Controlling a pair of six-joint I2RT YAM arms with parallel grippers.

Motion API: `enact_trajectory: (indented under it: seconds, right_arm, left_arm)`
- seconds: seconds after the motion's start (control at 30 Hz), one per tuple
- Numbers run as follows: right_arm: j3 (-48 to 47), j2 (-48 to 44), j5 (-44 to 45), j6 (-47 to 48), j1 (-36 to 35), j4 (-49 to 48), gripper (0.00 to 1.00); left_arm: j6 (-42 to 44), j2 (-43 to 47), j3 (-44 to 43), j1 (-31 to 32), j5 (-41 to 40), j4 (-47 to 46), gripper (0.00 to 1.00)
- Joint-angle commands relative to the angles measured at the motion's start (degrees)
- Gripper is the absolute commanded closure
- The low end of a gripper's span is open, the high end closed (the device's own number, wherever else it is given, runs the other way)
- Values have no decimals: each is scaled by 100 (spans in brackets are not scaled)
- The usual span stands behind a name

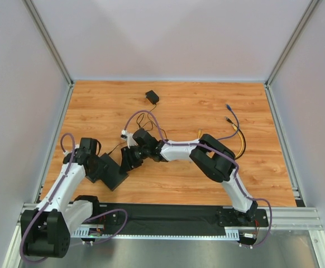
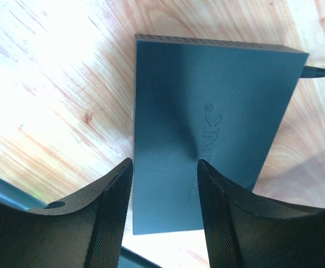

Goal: Pull the plug from the switch port

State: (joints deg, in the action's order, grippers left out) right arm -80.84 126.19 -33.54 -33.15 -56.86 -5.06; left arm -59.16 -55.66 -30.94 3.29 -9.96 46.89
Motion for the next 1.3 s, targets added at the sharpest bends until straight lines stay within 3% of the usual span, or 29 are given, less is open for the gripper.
enact_trajectory:
  seconds: [0.0, 0.33, 0.5, 0.73, 0.83, 1.27]
  right_arm:
    - [191, -419, 48, 10, -1, -118, 59]
    - [288, -745, 813, -288, 43, -215, 52]
    - [-598, -552, 1446, -508, 149, 715, 48]
    - [-1863, 79, 939, -570, 360, 1235, 49]
    - [-2541, 467, 543, -246, 343, 1428, 49]
    - [-2103, 784, 199, -78, 237, 752, 53]
  left_arm:
    - [115, 327, -263, 5, -15, 223, 42]
    - [88, 1268, -536, 5, 20, 611, 42]
    - [492, 803, -957, 5, 56, 593, 44]
    - [880, 363, -1608, 5, -533, 909, 45]
    - [634, 476, -1373, 5, -604, 909, 46]
    - [-78, 1268, -9, -4, -358, 285, 45]
